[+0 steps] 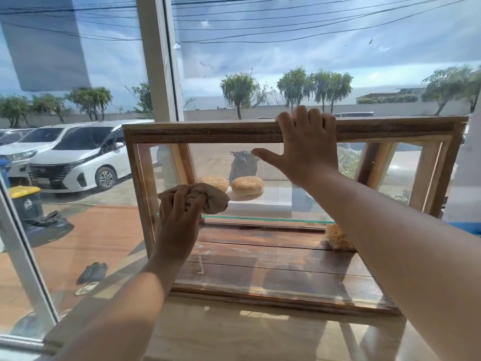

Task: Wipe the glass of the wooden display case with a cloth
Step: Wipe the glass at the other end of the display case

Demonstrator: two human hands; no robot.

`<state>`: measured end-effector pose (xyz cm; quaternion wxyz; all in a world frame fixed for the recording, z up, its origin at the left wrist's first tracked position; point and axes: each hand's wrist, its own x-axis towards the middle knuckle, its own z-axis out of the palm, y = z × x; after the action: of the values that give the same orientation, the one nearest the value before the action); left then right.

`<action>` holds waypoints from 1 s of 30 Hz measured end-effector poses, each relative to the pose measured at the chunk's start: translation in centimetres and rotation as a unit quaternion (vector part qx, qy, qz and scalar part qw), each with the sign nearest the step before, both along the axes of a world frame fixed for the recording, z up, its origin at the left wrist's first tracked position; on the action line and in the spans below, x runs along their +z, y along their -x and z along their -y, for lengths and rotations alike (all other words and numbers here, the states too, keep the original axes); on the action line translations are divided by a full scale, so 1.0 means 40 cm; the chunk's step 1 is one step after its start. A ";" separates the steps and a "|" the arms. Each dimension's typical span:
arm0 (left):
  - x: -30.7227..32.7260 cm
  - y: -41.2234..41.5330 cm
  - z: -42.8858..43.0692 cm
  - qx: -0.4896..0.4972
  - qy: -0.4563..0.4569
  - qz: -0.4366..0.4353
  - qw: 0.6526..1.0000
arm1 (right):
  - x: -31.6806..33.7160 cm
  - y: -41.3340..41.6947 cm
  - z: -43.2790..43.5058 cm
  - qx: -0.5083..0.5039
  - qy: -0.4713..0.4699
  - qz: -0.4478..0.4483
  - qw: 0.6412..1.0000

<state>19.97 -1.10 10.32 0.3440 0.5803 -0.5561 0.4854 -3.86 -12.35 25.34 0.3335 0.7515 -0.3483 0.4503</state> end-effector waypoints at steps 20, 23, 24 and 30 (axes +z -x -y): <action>-0.072 0.135 0.045 -0.066 -0.056 -0.013 0.996 | 0.006 0.004 -0.010 -0.011 -0.024 -0.014 1.000; -0.144 0.157 0.037 -0.064 -0.073 -0.032 0.995 | 0.007 0.006 -0.008 -0.002 -0.024 -0.013 1.000; -0.135 0.160 0.036 -0.065 -0.065 -0.031 0.995 | 0.007 0.006 -0.009 -0.001 -0.022 -0.014 1.000; -0.015 0.190 0.057 -0.071 -0.034 -0.046 0.996 | 0.007 0.004 -0.005 -0.008 -0.017 -0.015 1.000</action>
<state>12.38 -3.39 9.72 0.3828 0.5722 -0.5961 0.4133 -4.02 -12.13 25.62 0.3296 0.7611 -0.3568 0.4299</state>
